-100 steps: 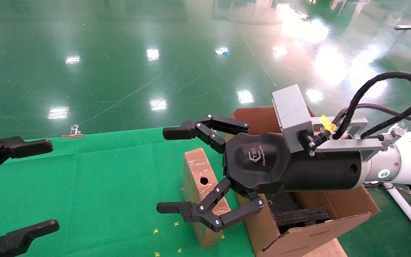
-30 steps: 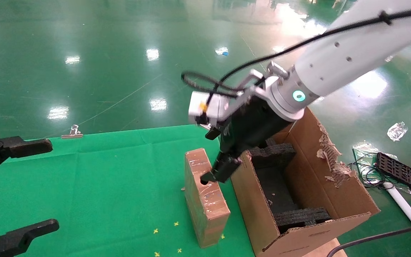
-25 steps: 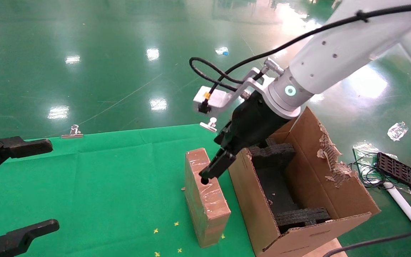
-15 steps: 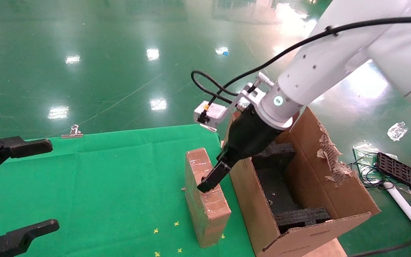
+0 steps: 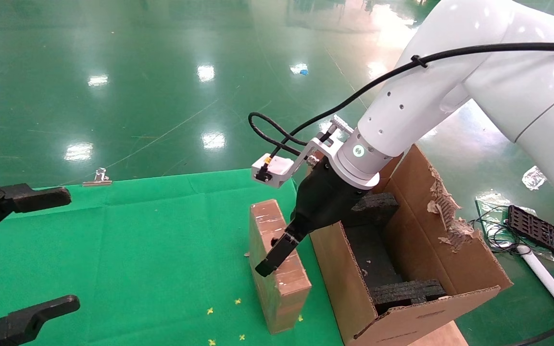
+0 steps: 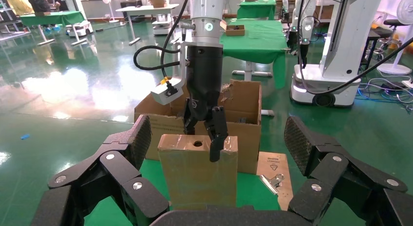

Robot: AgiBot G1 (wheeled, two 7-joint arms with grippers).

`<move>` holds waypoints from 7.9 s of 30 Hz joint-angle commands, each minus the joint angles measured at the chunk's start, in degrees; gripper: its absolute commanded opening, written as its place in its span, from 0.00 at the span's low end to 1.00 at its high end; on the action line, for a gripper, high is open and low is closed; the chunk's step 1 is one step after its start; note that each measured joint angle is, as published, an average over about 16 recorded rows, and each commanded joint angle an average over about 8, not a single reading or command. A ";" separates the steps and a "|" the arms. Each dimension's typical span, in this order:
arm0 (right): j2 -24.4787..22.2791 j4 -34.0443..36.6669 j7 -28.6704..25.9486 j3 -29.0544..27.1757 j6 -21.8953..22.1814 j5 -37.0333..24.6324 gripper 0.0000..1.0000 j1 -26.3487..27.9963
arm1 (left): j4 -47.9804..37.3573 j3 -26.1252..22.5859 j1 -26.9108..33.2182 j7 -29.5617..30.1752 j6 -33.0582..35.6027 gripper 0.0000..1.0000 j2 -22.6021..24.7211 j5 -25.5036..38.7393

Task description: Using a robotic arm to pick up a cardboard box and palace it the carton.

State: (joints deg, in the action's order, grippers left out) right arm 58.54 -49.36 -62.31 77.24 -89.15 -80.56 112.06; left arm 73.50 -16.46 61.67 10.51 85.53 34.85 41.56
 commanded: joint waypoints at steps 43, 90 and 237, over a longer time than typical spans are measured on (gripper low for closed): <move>-10.09 -6.04 1.35 -0.57 3.64 -2.82 0.00 7.56 | 0.00 -0.16 0.04 -0.08 -0.07 0.00 -0.07 -0.11; -13.36 36.94 2.41 3.40 9.33 -15.94 0.00 6.28 | 0.00 -0.33 0.07 -0.16 -0.14 1.00 -0.14 -0.23; -22.38 -15.85 47.13 -51.60 7.38 31.52 1.00 -41.26 | -0.07 -0.78 0.18 -0.41 -0.32 1.00 -0.30 -0.54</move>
State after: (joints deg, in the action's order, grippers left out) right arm 36.16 -65.21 -15.18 25.63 -81.78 -49.04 70.80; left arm 73.43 -17.23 61.85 10.10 85.21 34.55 41.02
